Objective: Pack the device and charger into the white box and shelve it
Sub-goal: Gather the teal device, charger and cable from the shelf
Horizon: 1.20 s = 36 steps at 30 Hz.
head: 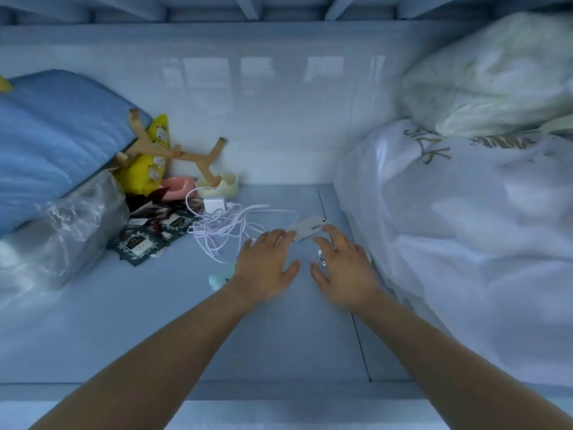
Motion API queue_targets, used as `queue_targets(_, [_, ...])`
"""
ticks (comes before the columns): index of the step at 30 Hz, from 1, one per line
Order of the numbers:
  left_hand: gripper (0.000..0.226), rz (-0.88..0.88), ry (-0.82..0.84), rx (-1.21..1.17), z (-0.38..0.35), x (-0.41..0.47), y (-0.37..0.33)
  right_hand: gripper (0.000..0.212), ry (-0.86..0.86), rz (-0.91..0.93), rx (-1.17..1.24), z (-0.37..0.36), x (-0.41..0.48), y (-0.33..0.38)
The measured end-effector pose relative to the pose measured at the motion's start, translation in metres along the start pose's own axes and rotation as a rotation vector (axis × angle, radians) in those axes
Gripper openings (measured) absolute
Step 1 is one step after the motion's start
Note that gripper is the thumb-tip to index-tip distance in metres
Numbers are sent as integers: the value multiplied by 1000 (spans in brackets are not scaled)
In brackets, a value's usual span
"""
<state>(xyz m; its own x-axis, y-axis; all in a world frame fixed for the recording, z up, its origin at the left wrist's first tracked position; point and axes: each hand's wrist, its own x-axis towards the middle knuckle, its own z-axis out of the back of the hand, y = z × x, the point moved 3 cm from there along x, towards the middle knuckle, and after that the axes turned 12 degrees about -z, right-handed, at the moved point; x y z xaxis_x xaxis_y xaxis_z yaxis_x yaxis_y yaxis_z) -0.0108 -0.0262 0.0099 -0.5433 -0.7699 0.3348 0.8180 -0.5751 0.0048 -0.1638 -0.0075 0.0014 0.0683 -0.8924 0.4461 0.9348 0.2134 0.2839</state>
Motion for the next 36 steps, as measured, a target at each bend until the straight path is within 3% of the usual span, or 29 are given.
queue_targets(9, [59,64,79,33,-26,27,-6,42,24,-31,-34,-20,6,-21])
queue_targets(14, [54,56,124,10,-36,36,-5,27,58,27,10,-26,5,-23])
queue_targets(20, [53,29,297,-2,-44,44,2,18,103,38,93,-24,5,-24])
queue_targets(24, [53,14,298,29,-39,36,0,16,111,48,143,-21,6,-23])
queue_targets(31, [48,-27,279,174,-21,-4,-7,31,126,132,244,-12,-2,-25])
queue_targets(36, [48,-7,230,132,-20,-19,-17,41,158,151,303,-7,-6,-29])
